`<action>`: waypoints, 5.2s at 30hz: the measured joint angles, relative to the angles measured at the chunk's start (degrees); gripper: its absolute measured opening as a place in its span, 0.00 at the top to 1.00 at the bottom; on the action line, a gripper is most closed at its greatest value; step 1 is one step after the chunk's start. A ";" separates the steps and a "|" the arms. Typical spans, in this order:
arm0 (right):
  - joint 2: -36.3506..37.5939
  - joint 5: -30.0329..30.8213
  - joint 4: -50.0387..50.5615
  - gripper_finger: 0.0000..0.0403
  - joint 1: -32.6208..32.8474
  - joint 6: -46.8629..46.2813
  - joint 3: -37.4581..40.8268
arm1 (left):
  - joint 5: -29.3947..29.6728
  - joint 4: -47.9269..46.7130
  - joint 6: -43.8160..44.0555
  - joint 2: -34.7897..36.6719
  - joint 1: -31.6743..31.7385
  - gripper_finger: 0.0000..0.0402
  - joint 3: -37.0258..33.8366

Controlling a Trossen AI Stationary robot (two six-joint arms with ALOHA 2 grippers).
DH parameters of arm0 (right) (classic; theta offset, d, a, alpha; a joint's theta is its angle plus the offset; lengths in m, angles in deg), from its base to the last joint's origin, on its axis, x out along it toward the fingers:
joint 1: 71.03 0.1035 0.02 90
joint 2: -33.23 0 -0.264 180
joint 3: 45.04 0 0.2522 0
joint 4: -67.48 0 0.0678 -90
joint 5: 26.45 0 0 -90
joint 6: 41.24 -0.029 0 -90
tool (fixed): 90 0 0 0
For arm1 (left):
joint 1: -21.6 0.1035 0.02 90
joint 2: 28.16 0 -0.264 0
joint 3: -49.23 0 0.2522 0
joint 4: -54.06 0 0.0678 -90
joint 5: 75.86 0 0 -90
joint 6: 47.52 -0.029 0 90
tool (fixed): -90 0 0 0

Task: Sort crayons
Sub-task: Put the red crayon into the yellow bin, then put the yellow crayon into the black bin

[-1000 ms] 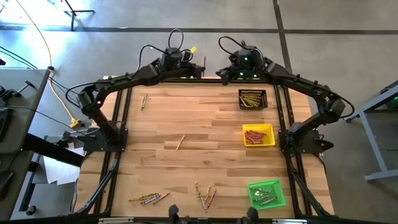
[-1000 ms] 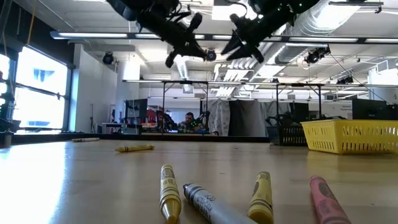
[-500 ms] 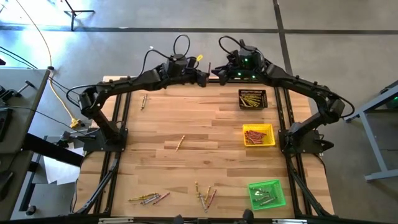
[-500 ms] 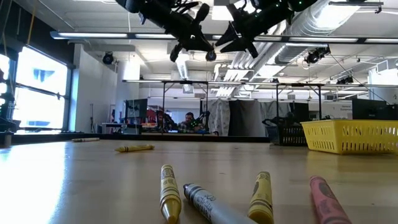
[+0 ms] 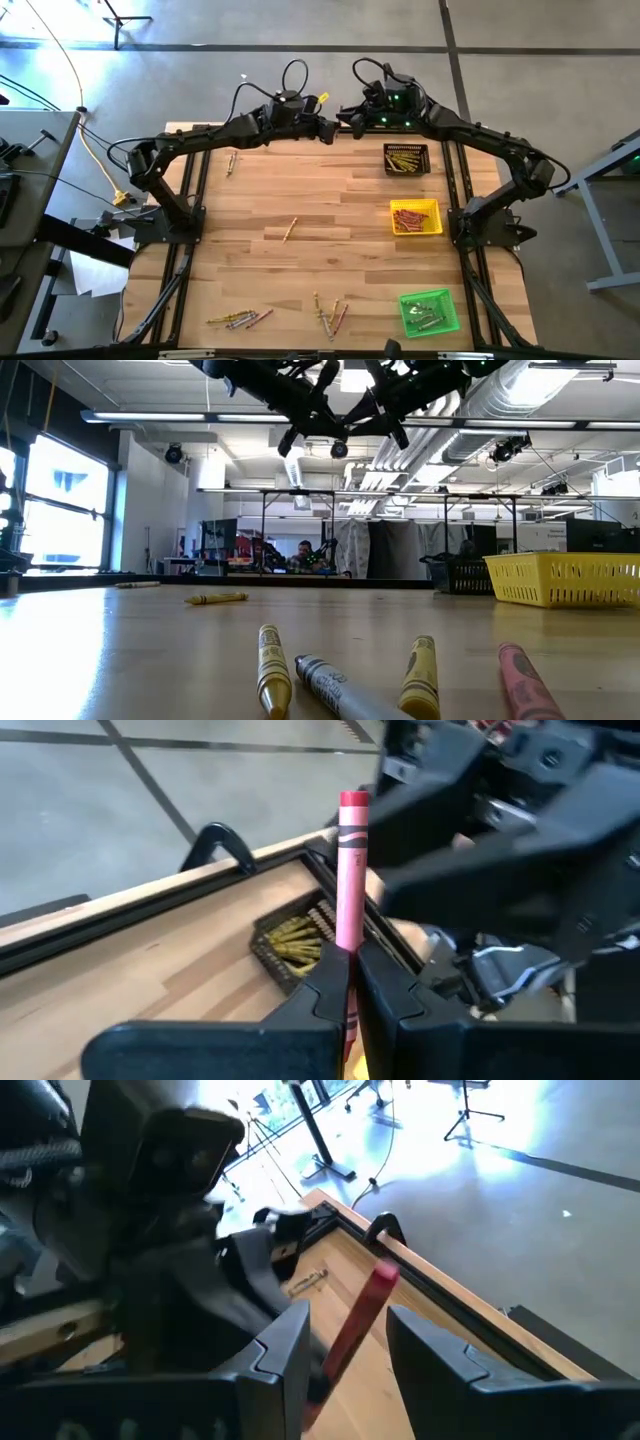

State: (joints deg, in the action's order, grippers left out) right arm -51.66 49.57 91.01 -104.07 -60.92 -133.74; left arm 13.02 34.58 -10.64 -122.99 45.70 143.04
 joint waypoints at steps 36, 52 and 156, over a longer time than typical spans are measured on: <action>7.28 -13.31 24.47 0.97 -10.58 3.97 -0.13 | -5.43 2.51 -6.54 0.00 0.02 0.83 0.00; 16.66 -23.26 68.44 0.97 -6.32 36.07 24.29 | -7.11 2.43 -5.55 0.00 1.55 0.84 0.00; 16.60 -5.70 34.14 0.67 22.01 7.09 24.74 | 5.62 -37.15 1.06 -13.60 -27.89 0.69 -14.64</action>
State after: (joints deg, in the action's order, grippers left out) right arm -35.05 43.86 125.15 -82.06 -53.83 -109.00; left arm 18.63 -2.57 -9.58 -136.59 17.82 128.40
